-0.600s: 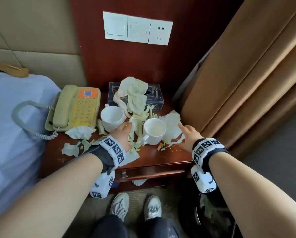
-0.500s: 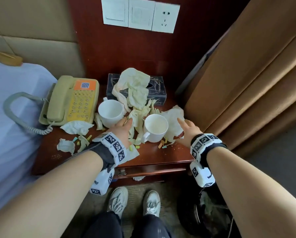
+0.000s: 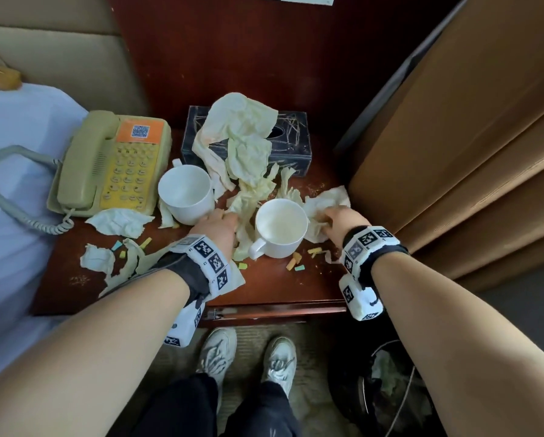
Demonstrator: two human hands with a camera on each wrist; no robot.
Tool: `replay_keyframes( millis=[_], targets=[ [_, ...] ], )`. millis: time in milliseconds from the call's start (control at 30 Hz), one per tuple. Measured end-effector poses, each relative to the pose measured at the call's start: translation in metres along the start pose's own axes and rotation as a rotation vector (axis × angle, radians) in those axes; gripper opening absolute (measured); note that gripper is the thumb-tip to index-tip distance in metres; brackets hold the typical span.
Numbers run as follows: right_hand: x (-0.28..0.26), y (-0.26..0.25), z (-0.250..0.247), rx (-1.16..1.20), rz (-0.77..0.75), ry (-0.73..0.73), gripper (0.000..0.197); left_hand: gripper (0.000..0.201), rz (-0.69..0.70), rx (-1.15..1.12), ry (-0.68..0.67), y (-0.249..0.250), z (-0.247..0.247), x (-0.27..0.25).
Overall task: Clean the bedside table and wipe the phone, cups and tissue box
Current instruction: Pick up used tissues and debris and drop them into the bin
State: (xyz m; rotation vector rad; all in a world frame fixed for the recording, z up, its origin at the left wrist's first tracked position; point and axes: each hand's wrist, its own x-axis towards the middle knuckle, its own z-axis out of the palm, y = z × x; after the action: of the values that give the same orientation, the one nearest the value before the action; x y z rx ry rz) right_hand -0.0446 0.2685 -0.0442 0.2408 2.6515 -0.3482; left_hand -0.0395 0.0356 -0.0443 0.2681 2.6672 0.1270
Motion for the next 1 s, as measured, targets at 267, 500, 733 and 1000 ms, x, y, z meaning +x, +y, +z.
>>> replay_keyframes(
  millis=[267,500,733,1000],
  targets=[
    [-0.012,-0.007,-0.032,0.184,-0.066,0.217,0.033,0.030,-0.025,-0.026,0.121,-0.005,-0.014,0.000],
    [-0.041,-0.020,-0.055,0.350,-0.100,0.407,0.021,0.027,0.002,-0.147,0.238,-0.014,-0.032,-0.019],
    [-0.083,-0.043,-0.075,0.429,-0.228,0.497,0.013,0.020,0.114,-0.391,0.474,-0.020,-0.093,-0.059],
    [-0.126,-0.111,-0.080,0.675,-0.520,0.361,0.028,0.013,0.470,-0.618,0.535,-0.001,-0.142,-0.103]
  ],
)
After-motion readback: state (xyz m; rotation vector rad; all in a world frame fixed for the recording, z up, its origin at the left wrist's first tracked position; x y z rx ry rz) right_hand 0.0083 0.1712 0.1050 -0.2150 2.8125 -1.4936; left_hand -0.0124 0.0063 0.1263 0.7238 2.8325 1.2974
